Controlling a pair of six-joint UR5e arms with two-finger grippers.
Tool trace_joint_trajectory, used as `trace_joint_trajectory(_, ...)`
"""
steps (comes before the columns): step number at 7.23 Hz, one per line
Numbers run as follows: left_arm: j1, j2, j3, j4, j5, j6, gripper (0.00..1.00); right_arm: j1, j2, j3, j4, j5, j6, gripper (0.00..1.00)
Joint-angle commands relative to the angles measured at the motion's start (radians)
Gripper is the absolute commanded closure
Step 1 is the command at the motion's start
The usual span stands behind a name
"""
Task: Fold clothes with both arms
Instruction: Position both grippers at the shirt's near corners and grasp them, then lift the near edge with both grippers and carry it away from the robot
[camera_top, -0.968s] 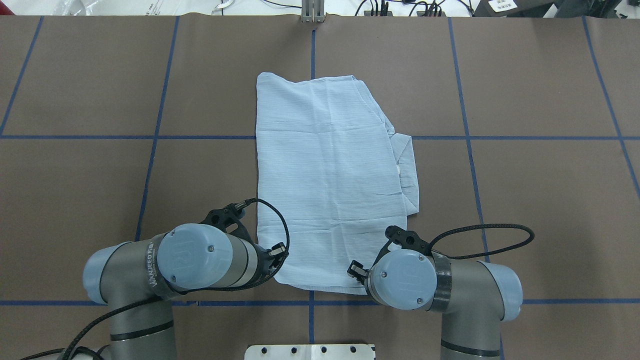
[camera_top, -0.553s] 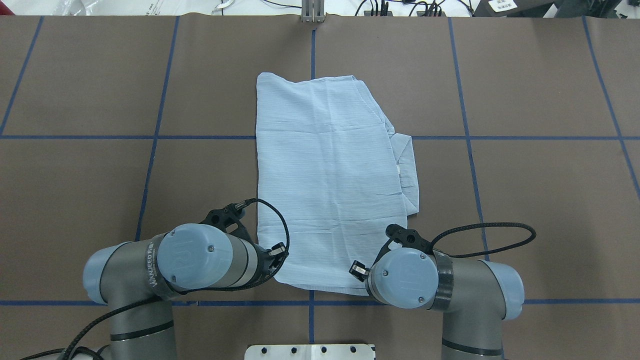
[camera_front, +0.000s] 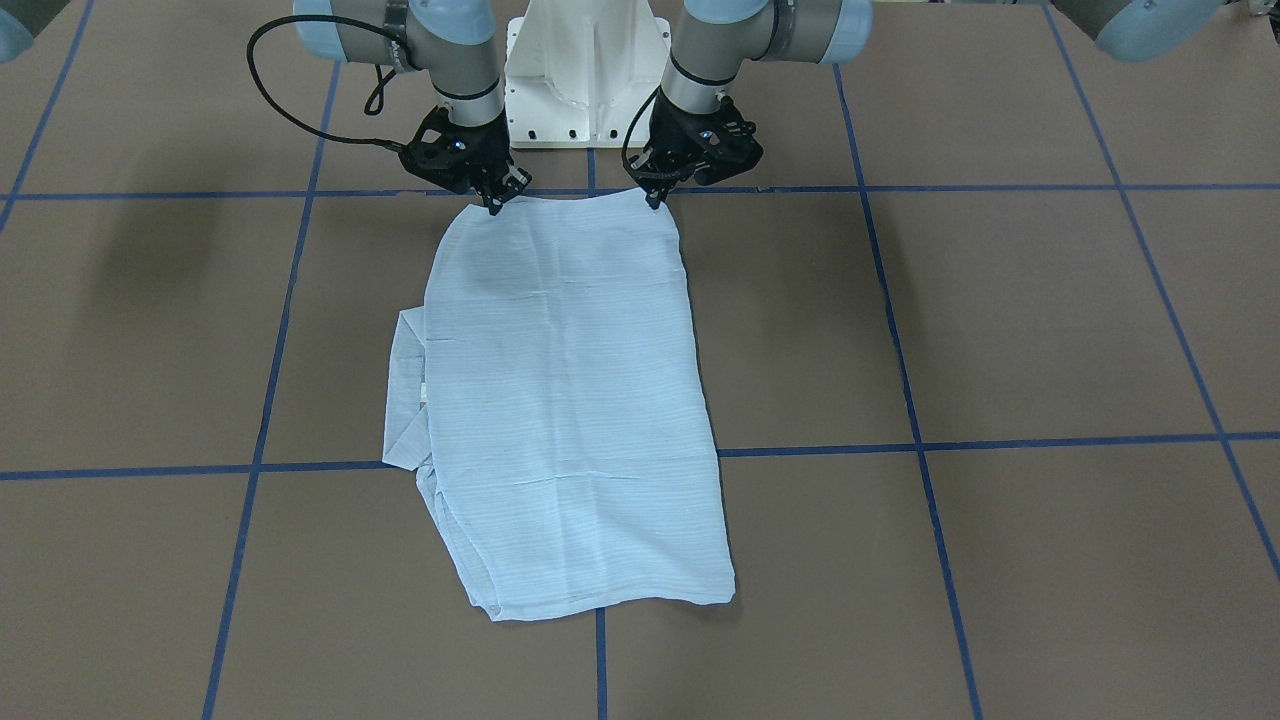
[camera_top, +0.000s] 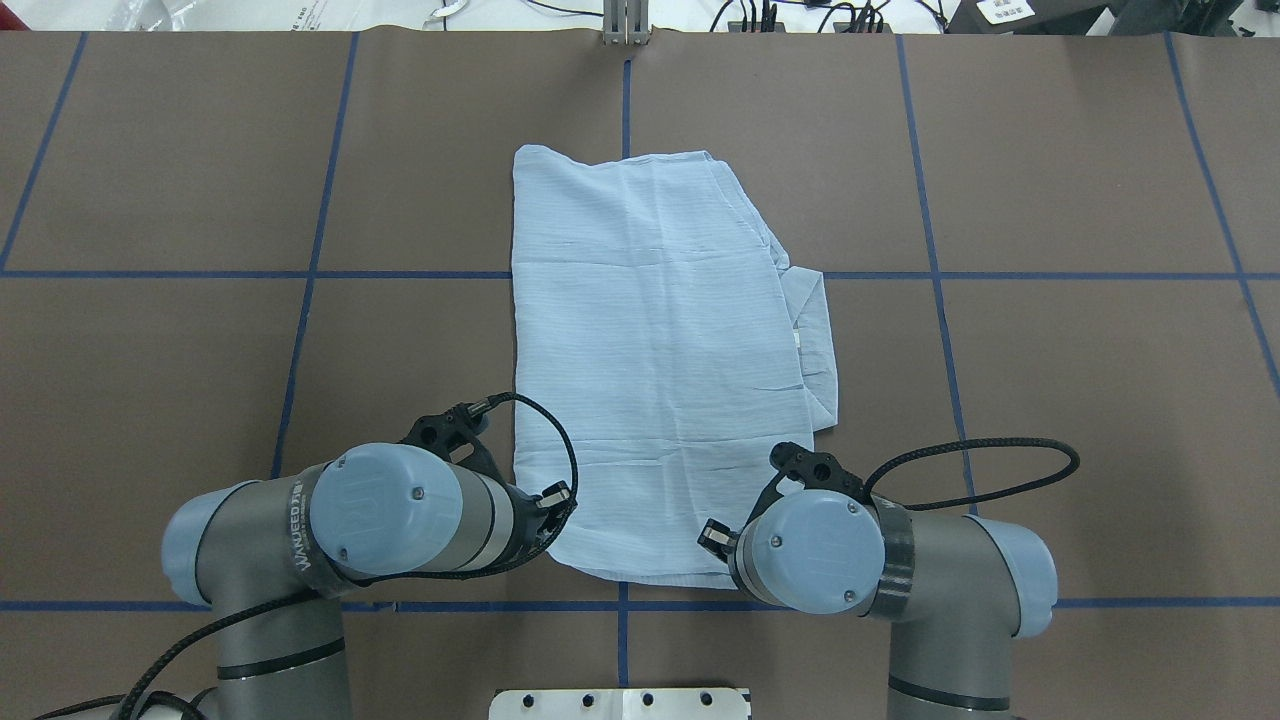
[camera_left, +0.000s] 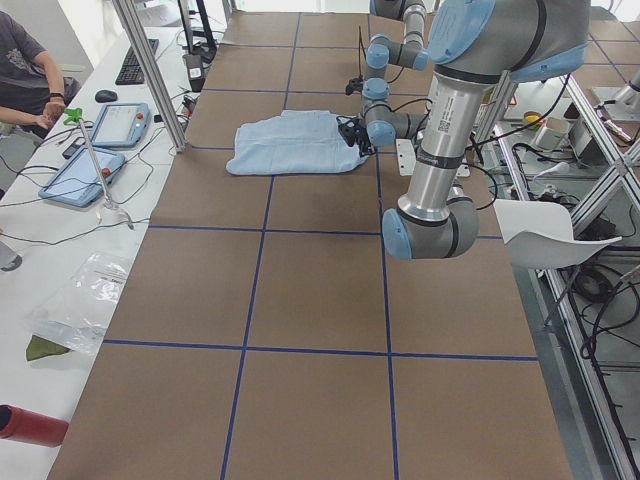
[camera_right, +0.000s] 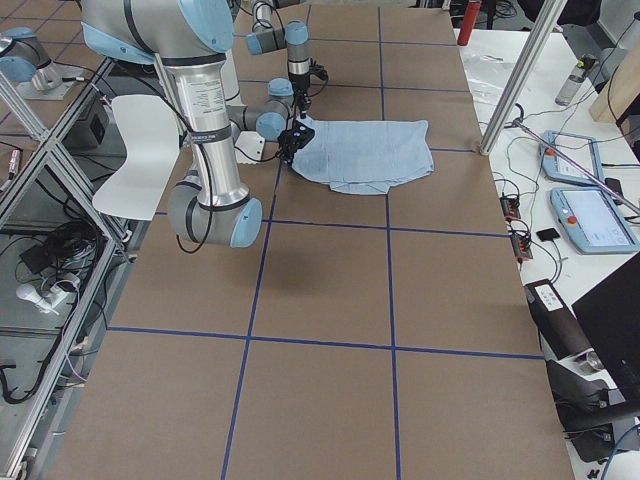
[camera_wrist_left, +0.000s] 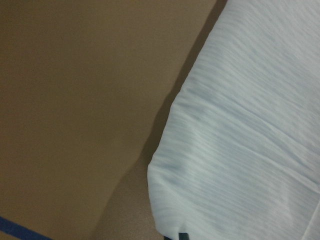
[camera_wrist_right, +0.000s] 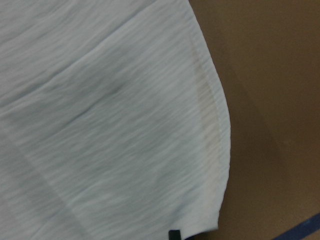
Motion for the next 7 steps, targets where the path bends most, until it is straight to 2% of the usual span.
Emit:
trace_joint_trajectory(1,-0.003,0.000,-0.001,-0.001,0.000,0.001,1.00,0.012,-0.007,0.033,-0.007,0.013,-0.004,1.00)
trace_joint_trajectory(3,-0.004,0.010,-0.029,0.002,-0.002,0.001,1.00,0.017,-0.011,0.044,-0.007,0.014,-0.018,1.00)
trace_joint_trajectory(7,0.005,0.001,-0.167,0.120,-0.061,0.001,1.00,0.020,-0.040,0.155,0.000,0.083,-0.067,1.00)
